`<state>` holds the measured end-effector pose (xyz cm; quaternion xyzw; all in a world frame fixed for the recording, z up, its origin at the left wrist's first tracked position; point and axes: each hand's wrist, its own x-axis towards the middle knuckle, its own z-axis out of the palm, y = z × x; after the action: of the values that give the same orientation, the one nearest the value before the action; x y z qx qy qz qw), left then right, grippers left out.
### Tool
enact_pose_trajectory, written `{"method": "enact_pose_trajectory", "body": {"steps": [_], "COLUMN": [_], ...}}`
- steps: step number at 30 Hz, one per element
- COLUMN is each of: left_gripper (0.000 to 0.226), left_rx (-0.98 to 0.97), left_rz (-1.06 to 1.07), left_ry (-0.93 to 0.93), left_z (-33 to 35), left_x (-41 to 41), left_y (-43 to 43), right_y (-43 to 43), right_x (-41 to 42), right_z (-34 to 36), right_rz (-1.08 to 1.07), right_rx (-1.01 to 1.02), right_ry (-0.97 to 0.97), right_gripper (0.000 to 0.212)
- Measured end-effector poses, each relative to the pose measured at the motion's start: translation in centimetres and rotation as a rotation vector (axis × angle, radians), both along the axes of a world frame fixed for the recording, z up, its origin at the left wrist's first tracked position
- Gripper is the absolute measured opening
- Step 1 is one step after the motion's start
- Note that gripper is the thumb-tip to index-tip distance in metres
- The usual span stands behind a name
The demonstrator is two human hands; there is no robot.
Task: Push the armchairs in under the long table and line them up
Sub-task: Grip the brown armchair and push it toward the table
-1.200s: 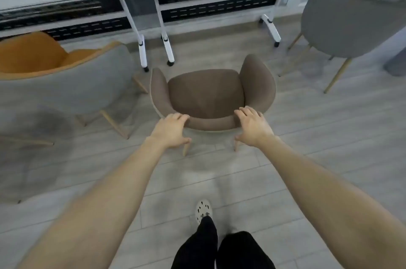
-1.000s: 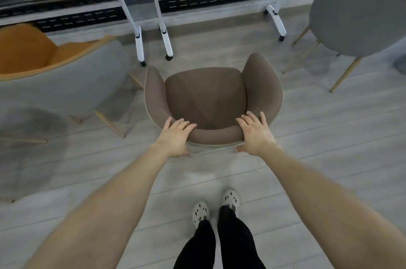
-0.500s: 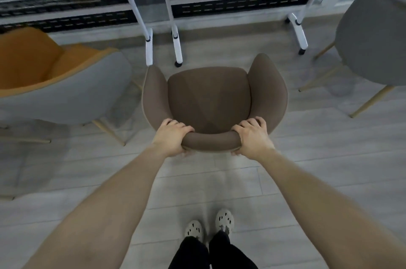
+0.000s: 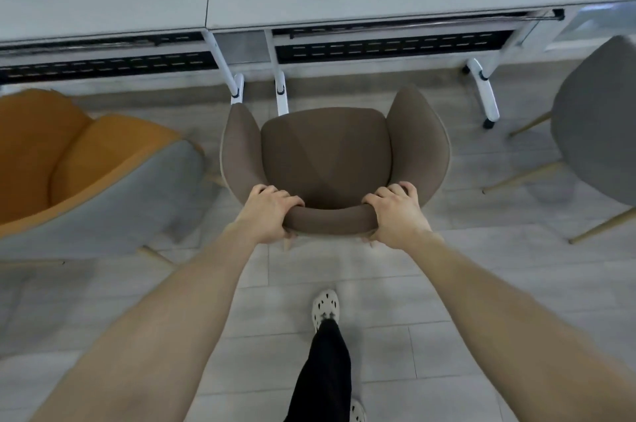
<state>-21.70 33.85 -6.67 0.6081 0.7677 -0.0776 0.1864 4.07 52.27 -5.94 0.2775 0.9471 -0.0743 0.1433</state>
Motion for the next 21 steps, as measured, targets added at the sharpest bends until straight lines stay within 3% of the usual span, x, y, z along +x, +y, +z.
{"method": "enact_pose_trajectory", "body": {"steps": [8,15,21], "left_gripper": [0.076,0.082,0.086], "left_rx": [-0.029,-0.105,-0.281], "left_rz": [-0.019,-0.011,0.065], "left_ry": [0.007,0.015,-0.230], "left_z": [0.2,0.6,4.6], "left_x": [-7.0,-8.4,-3.6], "left_y": [6.6,9.1,13.6], "right_y": [5.4,7.2,9.3], "right_x": [-6.6,-8.2,-4.9], "right_z": [0.5,0.8,3.9], "right_rz": [-0.038,-0.030,0.006], "right_rx": [-0.014,-0.034,-0.130], "right_ry": [0.010,-0.006,0.015], "right_gripper": [0.082,0.086,0.083]}}
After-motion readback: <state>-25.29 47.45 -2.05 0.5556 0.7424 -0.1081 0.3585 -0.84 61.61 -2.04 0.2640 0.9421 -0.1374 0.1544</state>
